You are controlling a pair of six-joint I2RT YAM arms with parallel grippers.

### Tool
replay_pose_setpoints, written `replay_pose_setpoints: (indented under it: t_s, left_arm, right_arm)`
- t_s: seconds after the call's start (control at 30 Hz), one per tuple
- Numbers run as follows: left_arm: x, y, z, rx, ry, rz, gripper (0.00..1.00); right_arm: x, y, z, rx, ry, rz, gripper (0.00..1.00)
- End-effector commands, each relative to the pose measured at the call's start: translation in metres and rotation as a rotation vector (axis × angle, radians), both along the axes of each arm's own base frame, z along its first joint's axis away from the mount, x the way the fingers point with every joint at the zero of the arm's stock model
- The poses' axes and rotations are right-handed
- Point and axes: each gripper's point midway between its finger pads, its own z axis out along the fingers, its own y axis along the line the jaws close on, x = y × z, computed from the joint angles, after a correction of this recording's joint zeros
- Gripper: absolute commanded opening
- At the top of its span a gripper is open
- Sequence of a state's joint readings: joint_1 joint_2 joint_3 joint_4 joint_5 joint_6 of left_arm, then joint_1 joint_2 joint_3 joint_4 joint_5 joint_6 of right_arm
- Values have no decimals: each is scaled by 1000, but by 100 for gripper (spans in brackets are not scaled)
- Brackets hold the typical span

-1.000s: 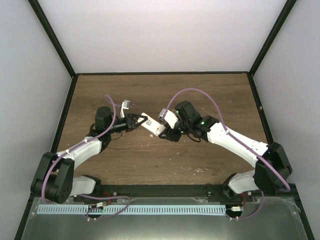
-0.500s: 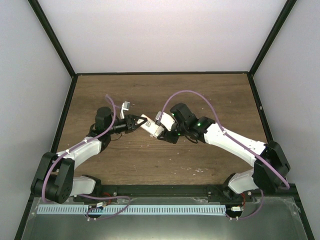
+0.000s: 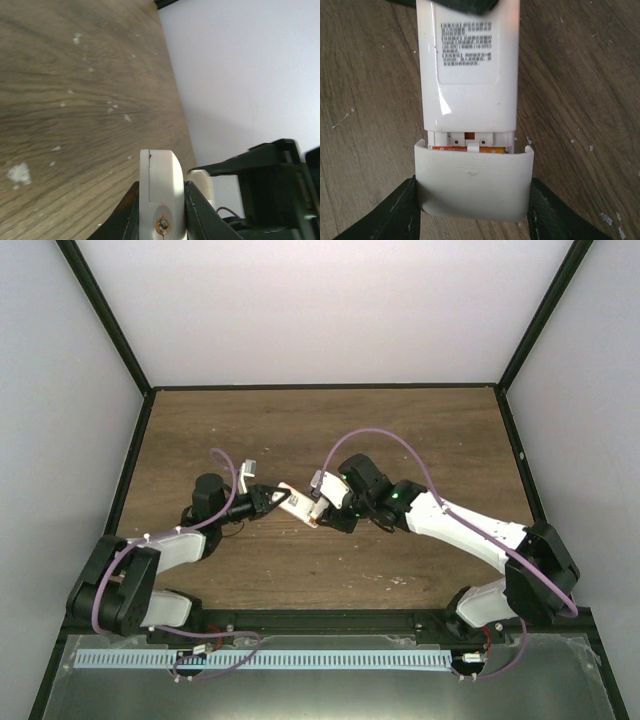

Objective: Load the batteries into the remote control

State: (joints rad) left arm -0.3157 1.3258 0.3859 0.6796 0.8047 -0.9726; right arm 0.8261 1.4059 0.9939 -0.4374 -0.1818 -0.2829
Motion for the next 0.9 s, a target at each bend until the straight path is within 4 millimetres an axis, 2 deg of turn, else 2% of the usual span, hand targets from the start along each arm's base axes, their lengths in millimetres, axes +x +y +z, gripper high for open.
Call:
replay_pose_setpoints:
  t_s: [0.0,0.33,0.67,0.87]
  left_arm:
    - [7,5,-4,-18,-89,54,0]
    - [5,13,-44,46,-71,63,0]
    - [6,14,-55,-19,-95,58,0]
    - [10,23,-72,-43,-47,99,0]
  right_arm:
    - [-3,5,10,74,-41,29,28]
    - [-6,10,-31,29,19,91,28]
    - [-5,13,-63,-15,34,146,29]
    - [-2,13,-76,-47,30,158,30]
